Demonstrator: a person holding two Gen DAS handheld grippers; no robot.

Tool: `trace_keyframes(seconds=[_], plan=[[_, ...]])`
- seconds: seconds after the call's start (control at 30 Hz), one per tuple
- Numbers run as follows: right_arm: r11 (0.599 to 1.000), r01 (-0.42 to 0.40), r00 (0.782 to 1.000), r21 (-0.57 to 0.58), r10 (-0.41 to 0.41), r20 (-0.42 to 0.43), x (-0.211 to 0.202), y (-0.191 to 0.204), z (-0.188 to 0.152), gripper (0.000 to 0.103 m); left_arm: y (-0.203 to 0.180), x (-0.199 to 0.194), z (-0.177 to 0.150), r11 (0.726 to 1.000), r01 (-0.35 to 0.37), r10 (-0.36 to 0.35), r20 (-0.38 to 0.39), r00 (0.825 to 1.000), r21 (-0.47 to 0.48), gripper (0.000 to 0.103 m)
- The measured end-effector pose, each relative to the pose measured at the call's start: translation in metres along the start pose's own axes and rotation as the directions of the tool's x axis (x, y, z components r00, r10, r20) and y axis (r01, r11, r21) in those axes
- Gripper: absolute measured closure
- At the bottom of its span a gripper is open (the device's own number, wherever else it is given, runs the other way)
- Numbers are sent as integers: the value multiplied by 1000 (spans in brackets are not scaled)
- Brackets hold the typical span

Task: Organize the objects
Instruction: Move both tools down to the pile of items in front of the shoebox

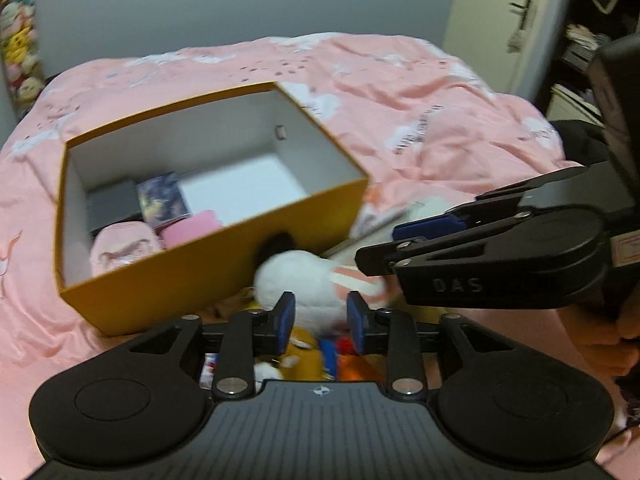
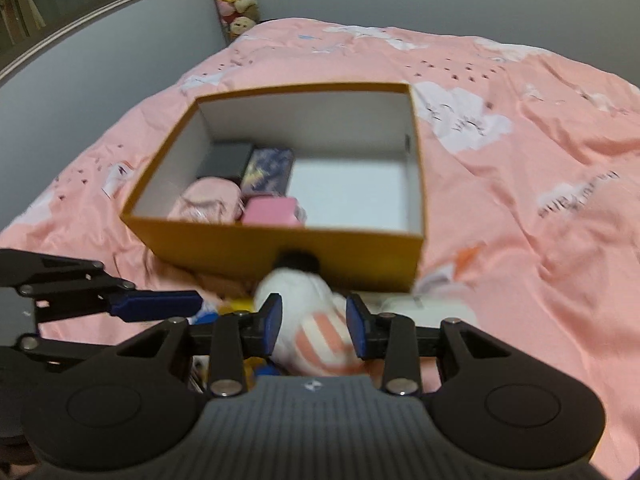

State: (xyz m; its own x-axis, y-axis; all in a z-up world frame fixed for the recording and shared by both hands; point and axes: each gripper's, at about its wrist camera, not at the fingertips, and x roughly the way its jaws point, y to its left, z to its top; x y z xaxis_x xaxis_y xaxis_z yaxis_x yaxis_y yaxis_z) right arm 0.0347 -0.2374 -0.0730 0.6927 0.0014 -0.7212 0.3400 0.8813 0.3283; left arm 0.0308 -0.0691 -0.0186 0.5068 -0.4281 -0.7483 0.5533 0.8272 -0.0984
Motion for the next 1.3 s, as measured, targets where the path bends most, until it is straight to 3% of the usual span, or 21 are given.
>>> trace_keyframes(seconds=[0.07, 0.2, 0.27, 0.47, 0.57, 0.83, 1.07, 1.3], plan=[[1000, 24, 1000, 8, -24, 12, -6, -2, -11, 70, -7, -3, -4, 999, 26, -27, 17, 999, 19, 51], [998, 20, 999, 53, -21, 31, -16, -9, -27, 71, -18, -5, -9, 996, 60, -62, 29, 998, 63, 45], [997, 41, 998, 60, -43, 35, -20, -10, -32, 72, -23, -4, -10, 993, 76, -78, 20, 997, 96, 31], [992, 93, 995, 83, -95, 21, -24, -16, -43, 74, -40, 6, -16, 977, 102, -102, -11, 995, 188, 22], [988, 103, 995, 114, -104, 8, -25, -23, -46, 81, -46, 10, -18, 967, 111, -110, -16, 994, 228, 20], [984, 115, 993, 135, -109, -45, -15, -34, -54, 82, -64, 22, -24, 935, 148, -142, -42, 989, 322, 18], [982, 103, 994, 160, -95, -62, -11, -40, -56, 83, -82, 33, -34, 899, 151, -128, -83, 988, 411, 17], [975, 95, 994, 199, -85, -62, -11, -38, -56, 83, -79, 33, -40, 898, 154, -135, -76, 988, 412, 16]])
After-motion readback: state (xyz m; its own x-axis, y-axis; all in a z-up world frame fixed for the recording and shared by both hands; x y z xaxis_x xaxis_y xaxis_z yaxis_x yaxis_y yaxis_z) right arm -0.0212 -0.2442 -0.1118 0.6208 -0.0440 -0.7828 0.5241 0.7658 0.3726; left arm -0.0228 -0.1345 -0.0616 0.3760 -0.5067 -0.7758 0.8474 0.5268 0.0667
